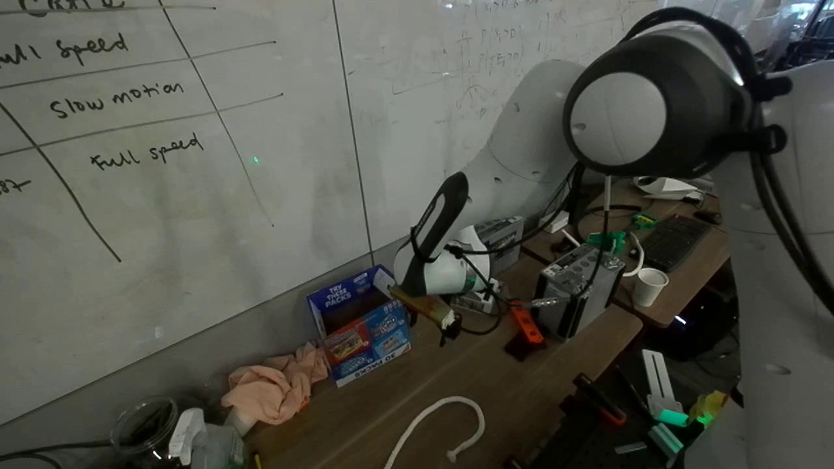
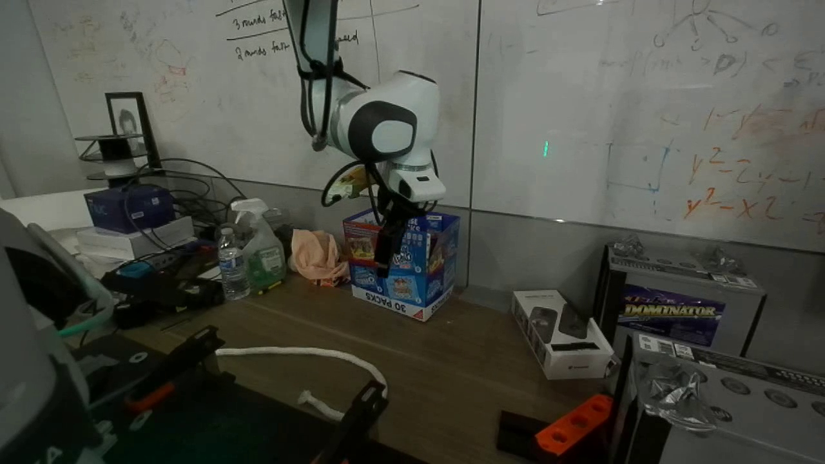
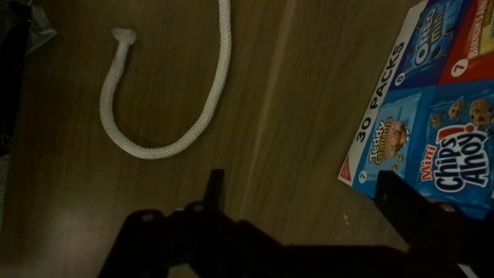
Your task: Put the two ropes in the box one at a time
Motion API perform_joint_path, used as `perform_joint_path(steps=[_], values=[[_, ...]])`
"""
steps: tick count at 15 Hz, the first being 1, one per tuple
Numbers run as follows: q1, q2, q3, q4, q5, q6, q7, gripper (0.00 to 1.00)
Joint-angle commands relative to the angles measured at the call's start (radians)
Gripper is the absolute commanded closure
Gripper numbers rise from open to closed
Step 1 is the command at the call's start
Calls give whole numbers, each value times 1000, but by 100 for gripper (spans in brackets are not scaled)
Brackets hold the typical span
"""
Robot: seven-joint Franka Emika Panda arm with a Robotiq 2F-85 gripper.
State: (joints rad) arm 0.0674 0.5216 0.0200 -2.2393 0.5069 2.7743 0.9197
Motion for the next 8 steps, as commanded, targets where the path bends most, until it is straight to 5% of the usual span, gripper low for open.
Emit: perform_joint_path(steps=[1, 8], values=[[-45, 88, 48, 85, 45, -24, -18, 0], [-81, 219, 114, 88, 86, 15, -64, 0]])
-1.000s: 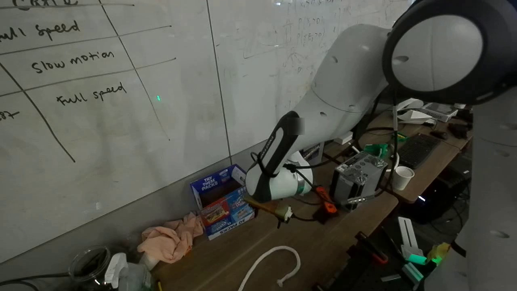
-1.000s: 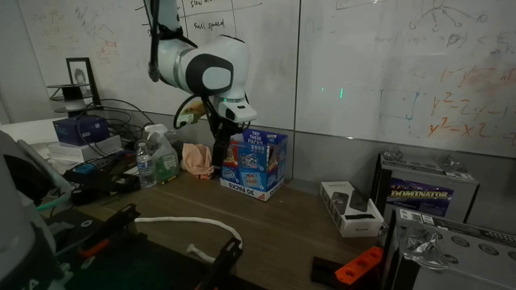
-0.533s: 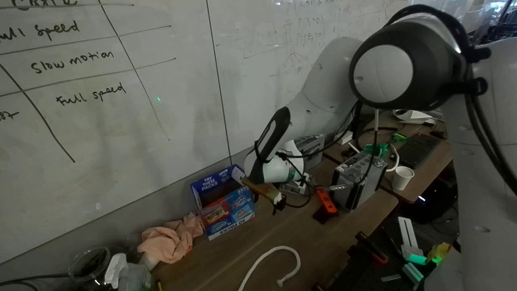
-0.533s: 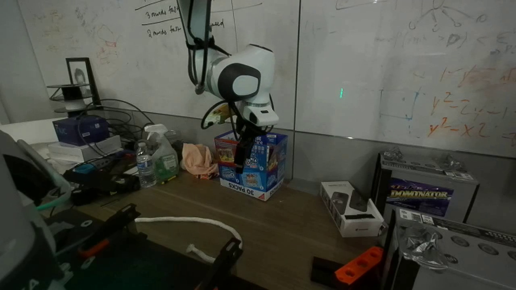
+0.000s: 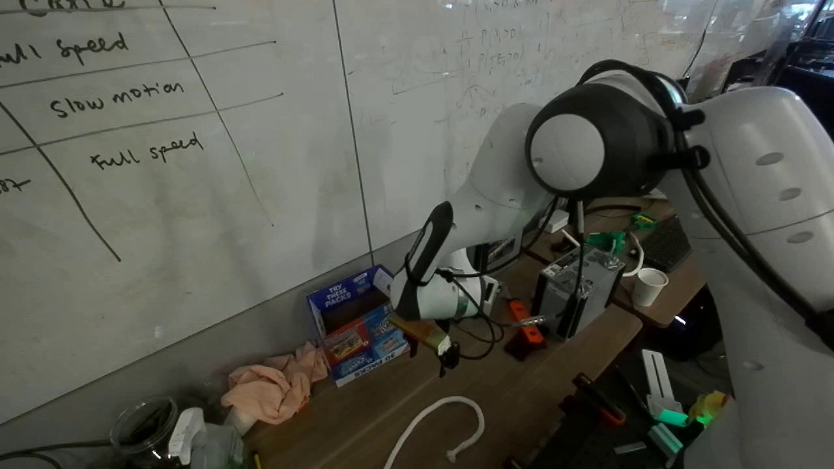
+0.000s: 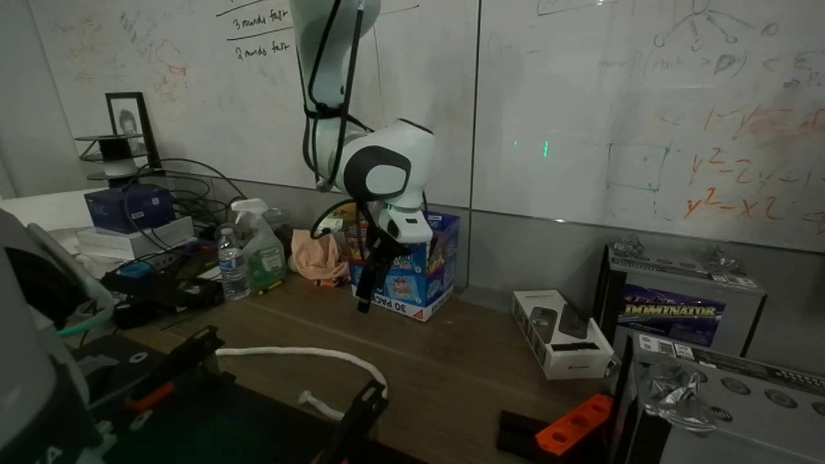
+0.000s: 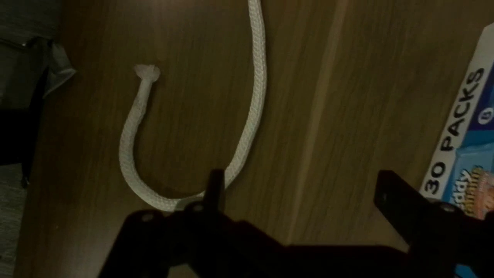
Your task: Put the two ropes in the box one at a time
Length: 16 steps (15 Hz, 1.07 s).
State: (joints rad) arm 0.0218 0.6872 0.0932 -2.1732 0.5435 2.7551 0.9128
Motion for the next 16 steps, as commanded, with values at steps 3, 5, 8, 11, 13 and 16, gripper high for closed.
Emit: perform_joint_path(steps=[3, 5, 8, 11, 13, 16], values=[[-84, 135, 87, 57, 103, 81, -141, 0], [-98, 177, 101, 83, 130, 102, -185, 0], [-110, 244, 114, 127, 171, 153, -243, 0], [-103, 297, 112, 159, 203, 174, -270, 0], [-86, 312, 102, 164, 222, 164, -261, 0], [-63, 326, 91, 165, 251, 162, -241, 0]])
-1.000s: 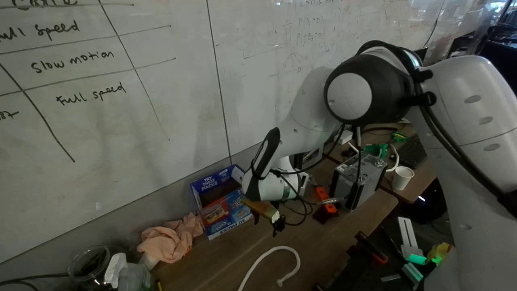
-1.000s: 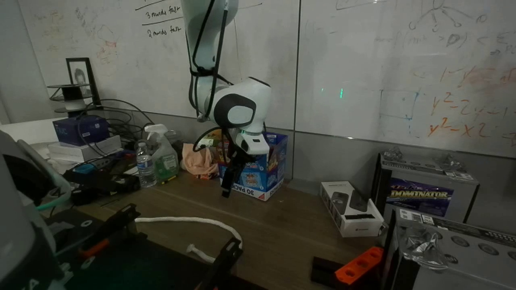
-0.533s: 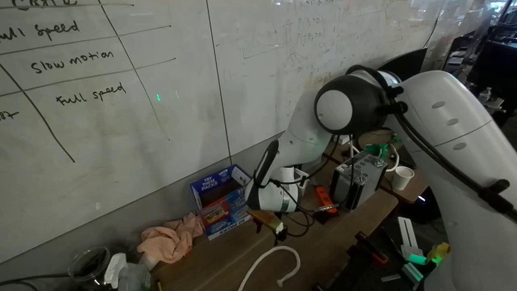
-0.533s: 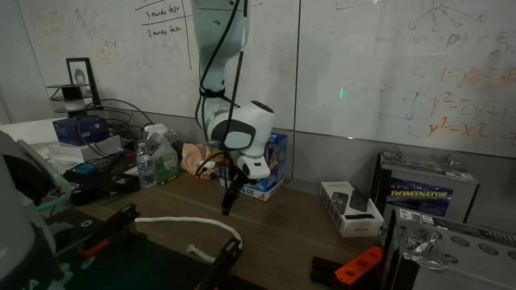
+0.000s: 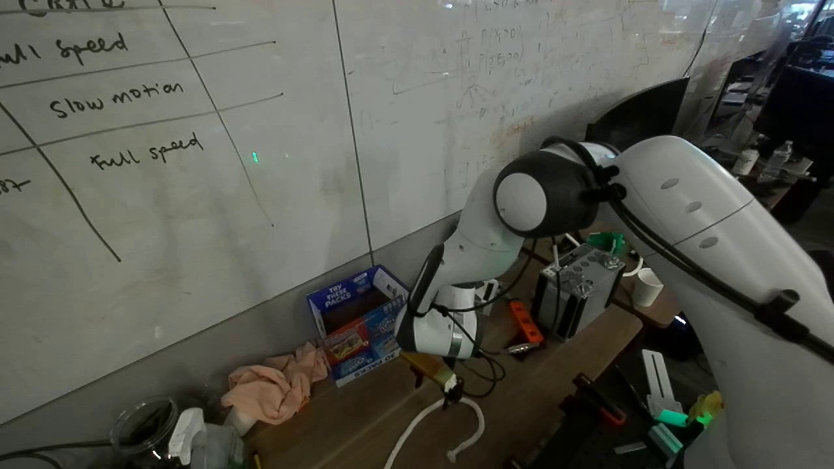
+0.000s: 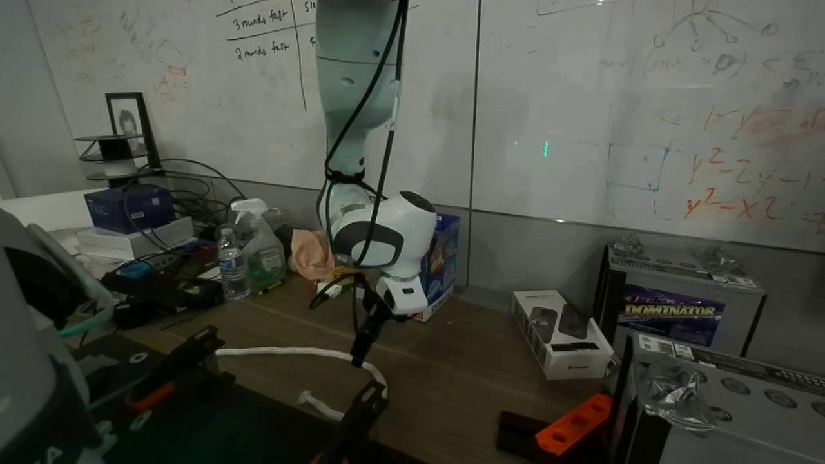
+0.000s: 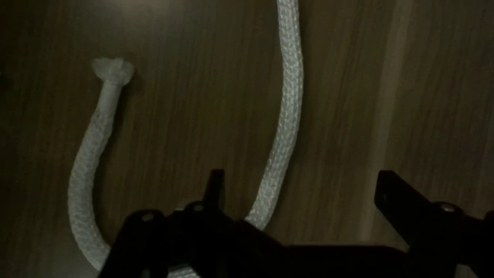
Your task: Put the two ropes in the box one at a time
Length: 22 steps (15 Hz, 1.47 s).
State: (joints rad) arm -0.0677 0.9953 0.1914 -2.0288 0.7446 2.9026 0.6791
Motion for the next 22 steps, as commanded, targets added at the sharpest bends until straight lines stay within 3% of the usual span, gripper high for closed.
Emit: perform_joint_path(steps=[1, 6, 15, 22], values=[[37, 16, -11, 17, 60, 16, -2, 0], [91, 21, -56, 31, 91, 5, 33, 0], [254, 45, -178, 35, 55, 84, 143, 0], [325, 68, -208, 31, 52, 161, 163, 0]])
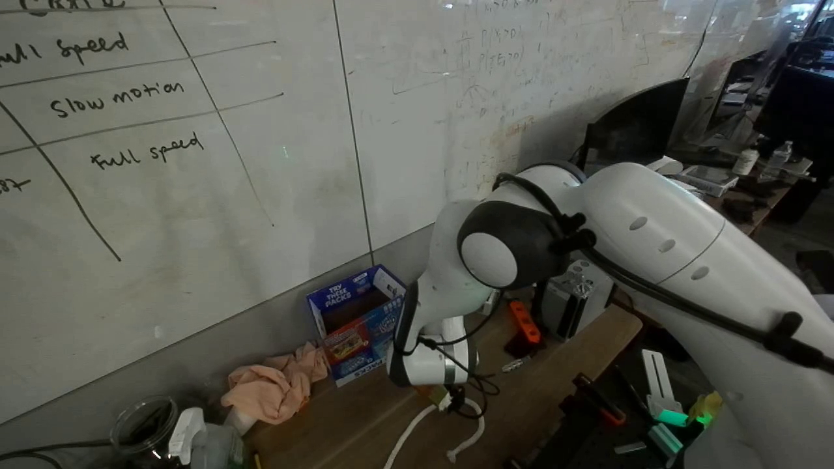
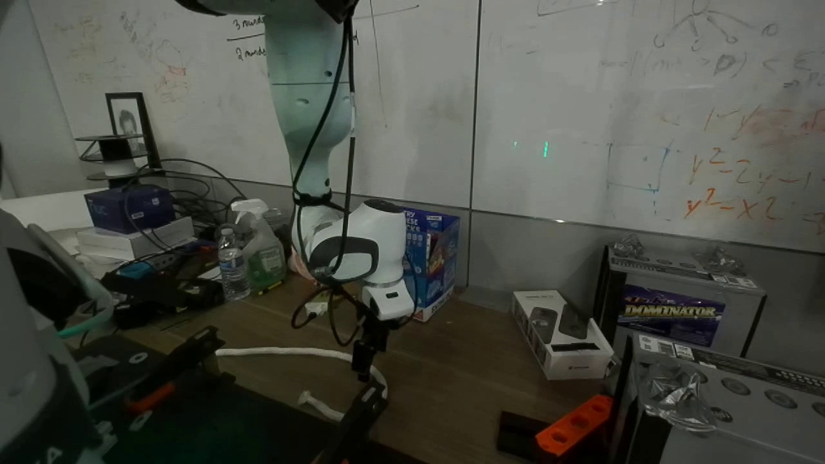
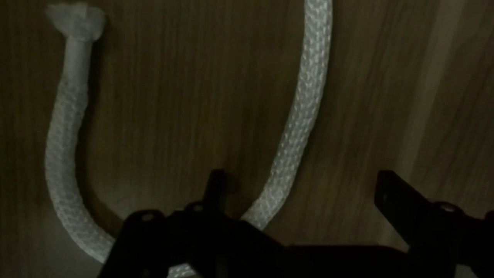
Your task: Put the two ropes in the box one at a time
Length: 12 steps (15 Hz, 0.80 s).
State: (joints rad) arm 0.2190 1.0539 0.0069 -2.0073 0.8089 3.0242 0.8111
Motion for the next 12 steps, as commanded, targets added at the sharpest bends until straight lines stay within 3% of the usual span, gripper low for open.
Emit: perform_joint_path(steps=[1, 11, 12], values=[[48, 8, -27, 6, -12, 50, 34, 0], [81, 0, -47, -4, -16, 69, 48, 0], [82, -2, -52, -6, -23, 57, 44, 25]])
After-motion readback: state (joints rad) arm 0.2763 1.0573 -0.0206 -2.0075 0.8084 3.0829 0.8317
